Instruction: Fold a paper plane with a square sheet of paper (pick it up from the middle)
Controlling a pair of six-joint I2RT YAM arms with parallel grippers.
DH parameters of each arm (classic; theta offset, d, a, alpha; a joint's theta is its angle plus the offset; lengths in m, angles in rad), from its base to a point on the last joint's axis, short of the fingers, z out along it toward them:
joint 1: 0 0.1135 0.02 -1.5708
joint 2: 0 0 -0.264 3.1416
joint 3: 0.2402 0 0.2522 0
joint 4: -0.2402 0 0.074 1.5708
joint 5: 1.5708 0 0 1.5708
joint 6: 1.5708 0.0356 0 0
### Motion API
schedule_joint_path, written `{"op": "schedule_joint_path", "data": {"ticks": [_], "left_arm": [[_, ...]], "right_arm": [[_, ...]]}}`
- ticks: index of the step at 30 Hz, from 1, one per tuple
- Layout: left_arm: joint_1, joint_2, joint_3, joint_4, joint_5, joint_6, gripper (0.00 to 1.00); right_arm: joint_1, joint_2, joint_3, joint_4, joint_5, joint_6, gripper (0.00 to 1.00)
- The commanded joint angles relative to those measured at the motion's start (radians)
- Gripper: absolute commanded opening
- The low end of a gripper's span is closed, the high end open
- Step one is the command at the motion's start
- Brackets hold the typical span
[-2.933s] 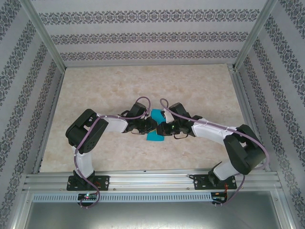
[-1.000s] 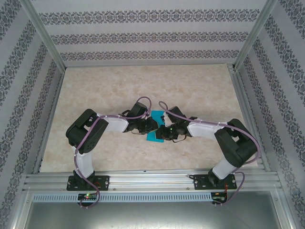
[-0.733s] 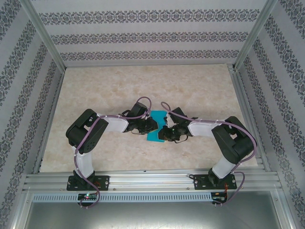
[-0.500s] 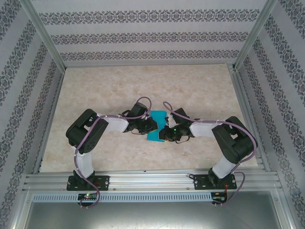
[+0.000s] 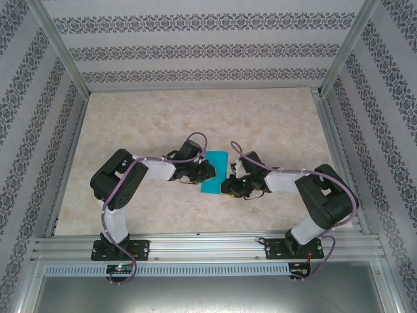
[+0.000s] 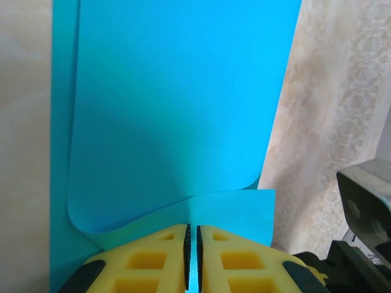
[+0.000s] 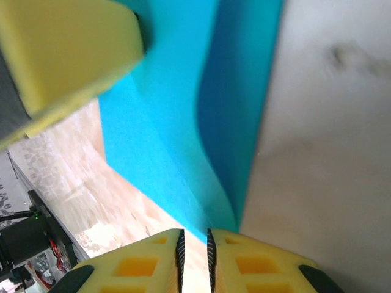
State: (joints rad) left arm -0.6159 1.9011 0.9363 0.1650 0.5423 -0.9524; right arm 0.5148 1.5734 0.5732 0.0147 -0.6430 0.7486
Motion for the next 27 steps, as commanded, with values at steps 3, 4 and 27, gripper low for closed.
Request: {"op": "schedule_joint_path", "data": {"ticks": [3,4,27], "left_arm": [[-0.008,0.037,-0.009,-0.105,-0.049,0.034,0.16],[-0.008,0.038,-0.010,-0.105,-0.050,0.035,0.16],[-0.010,0.022,-0.010,-0.090,-0.033,0.034,0.17]], "right_arm": [[0.007,-0.074,-0.038,-0.172,0.055,0.014,0.21],[0.008,-0.095,-0.034,-0.178,0.055,0.019,0.20],[0.076,0.094,0.249,-0.165,0.123,0.073,0.03]]}}
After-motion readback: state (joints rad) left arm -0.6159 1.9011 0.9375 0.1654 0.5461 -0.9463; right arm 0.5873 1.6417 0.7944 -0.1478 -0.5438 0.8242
